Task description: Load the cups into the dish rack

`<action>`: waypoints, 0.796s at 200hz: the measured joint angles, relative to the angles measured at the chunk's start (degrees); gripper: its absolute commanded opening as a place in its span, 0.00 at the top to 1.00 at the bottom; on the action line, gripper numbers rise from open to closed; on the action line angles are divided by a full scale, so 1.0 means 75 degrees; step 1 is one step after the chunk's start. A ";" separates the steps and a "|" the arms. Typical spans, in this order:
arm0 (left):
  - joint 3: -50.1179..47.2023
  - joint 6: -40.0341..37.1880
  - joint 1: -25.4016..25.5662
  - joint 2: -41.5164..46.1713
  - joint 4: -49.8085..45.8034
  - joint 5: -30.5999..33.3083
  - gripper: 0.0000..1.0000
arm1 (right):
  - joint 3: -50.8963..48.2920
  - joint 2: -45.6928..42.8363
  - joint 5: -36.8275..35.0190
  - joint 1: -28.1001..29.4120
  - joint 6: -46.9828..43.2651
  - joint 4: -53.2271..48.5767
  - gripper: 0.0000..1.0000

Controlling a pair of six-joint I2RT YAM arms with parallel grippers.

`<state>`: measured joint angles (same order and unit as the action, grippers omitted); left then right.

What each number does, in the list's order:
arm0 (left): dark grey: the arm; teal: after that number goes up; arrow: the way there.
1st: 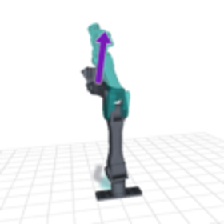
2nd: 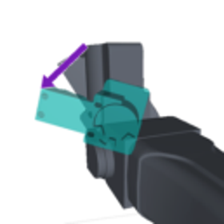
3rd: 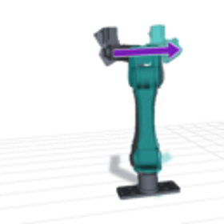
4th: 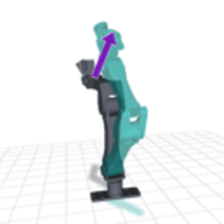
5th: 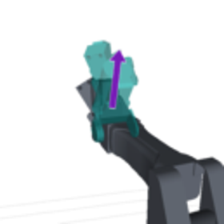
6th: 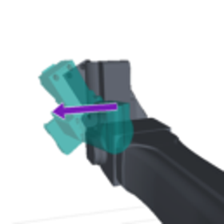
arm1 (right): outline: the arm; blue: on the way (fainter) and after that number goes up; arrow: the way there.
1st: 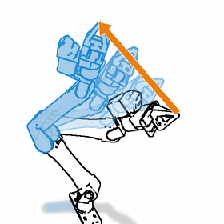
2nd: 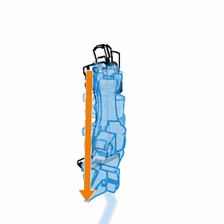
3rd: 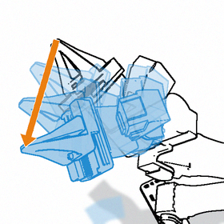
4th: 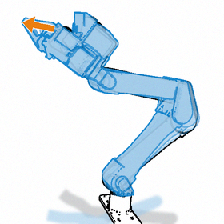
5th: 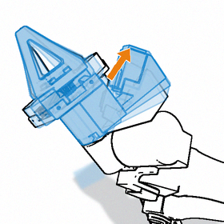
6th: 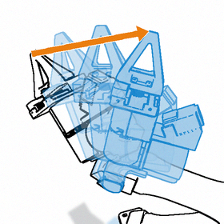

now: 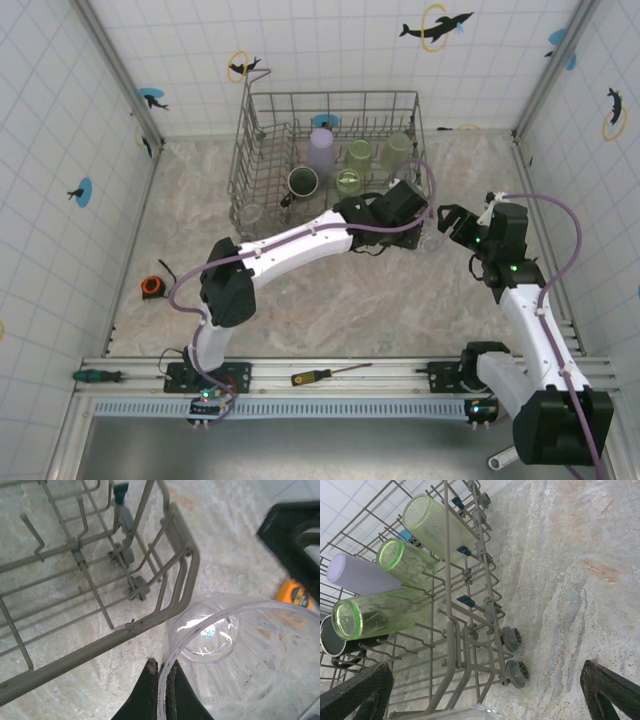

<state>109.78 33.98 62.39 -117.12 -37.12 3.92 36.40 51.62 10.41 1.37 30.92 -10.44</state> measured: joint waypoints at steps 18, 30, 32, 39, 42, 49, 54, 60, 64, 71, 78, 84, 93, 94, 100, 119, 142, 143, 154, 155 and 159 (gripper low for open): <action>0.0020 -0.0090 -0.0047 0.0076 -0.0108 -0.0070 1.00 | 0.0000 0.0003 0.0003 -0.0017 0.0020 0.0038 0.00; 0.0052 -0.0134 -0.0076 0.0082 -0.0152 -0.0122 1.00 | 0.0003 0.0012 0.0000 -0.0029 0.0023 0.0038 0.00; 0.0058 -0.0137 -0.0076 0.0082 -0.0163 -0.0125 1.00 | 0.0003 0.0012 0.0003 -0.0032 0.0023 0.0038 0.00; 0.0102 -0.0157 -0.0087 0.0082 -0.0204 -0.0154 1.00 | 0.0003 0.0015 0.0003 -0.0035 0.0026 0.0038 0.00; 0.0122 -0.0163 -0.0090 0.0082 -0.0236 -0.0166 1.00 | 0.0003 0.0015 0.0000 -0.0032 0.0029 0.0035 0.00; 0.0189 -0.0184 -0.0105 0.0082 -0.0321 -0.0189 1.00 | 0.0006 0.0017 -0.0003 -0.0035 0.0047 0.0038 0.00; 0.0239 -0.0210 -0.0117 0.0082 -0.0382 -0.0210 1.00 | 0.0012 0.0023 -0.0003 -0.0038 0.0055 0.0041 0.00; 0.0300 -0.0236 -0.0128 0.0082 -0.0452 -0.0233 1.00 | 0.0026 0.0032 0.0000 -0.0041 0.0079 0.0044 0.00; 0.0329 -0.0274 -0.0137 0.0082 -0.0484 -0.0242 1.00 | 0.0041 0.0044 0.0006 -0.0041 0.0085 0.0047 0.00; 0.0388 -0.0297 -0.0149 0.0082 -0.0536 -0.0262 1.00 | 0.0079 0.0067 0.0015 -0.0044 0.0102 0.0047 0.00; 0.0420 -0.0321 -0.0160 0.0087 -0.0562 -0.0274 1.00 | 0.0122 0.0093 0.0023 -0.0044 0.0111 0.0052 0.00; 0.0428 -0.0335 -0.0172 0.0108 -0.0571 -0.0297 1.00 | 0.0154 0.0114 0.0029 -0.0041 0.0119 0.0052 0.00; 0.0428 -0.0341 -0.0184 0.0152 -0.0597 -0.0323 1.00 | 0.0184 0.0128 0.0038 -0.0041 0.0134 0.0052 0.00; 0.0428 -0.0341 -0.0187 0.0154 -0.0600 -0.0323 1.00 | 0.0184 0.0128 0.0038 -0.0044 0.0137 0.0055 0.00; 0.0428 -0.0350 -0.0192 0.0192 -0.0621 -0.0329 1.00 | 0.0192 0.0128 0.0041 -0.0041 0.0154 0.0061 0.00; 0.0428 -0.0364 -0.0227 0.0341 -0.0717 -0.0364 1.00 | 0.0213 0.0128 0.0044 -0.0044 0.0195 0.0114 0.00; 0.0440 -0.0361 -0.0338 0.0586 -0.0676 -0.0376 1.00 | 0.0227 0.0128 0.0015 -0.0055 0.0187 0.0070 0.00; 0.0440 -0.0361 -0.0341 0.0595 -0.0670 -0.0376 1.00 | 0.0227 0.0128 0.0012 -0.0055 0.0187 0.0064 0.00; 0.0495 -0.0364 -0.0425 0.0708 -0.0592 -0.0347 1.00 | 0.0230 0.0128 0.0015 -0.0055 0.0175 0.0038 0.00; 0.0501 -0.0364 -0.0431 0.0717 -0.0589 -0.0347 1.00 | 0.0230 0.0128 0.0020 -0.0055 0.0172 0.0038 0.00; 0.0525 -0.0364 -0.0460 0.0758 -0.0554 -0.0309 1.00 | 0.0230 0.0128 0.0015 -0.0055 0.0163 0.0029 0.00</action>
<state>113.71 31.24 58.94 -111.44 -41.28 1.61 38.13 52.58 10.52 0.95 32.14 -10.22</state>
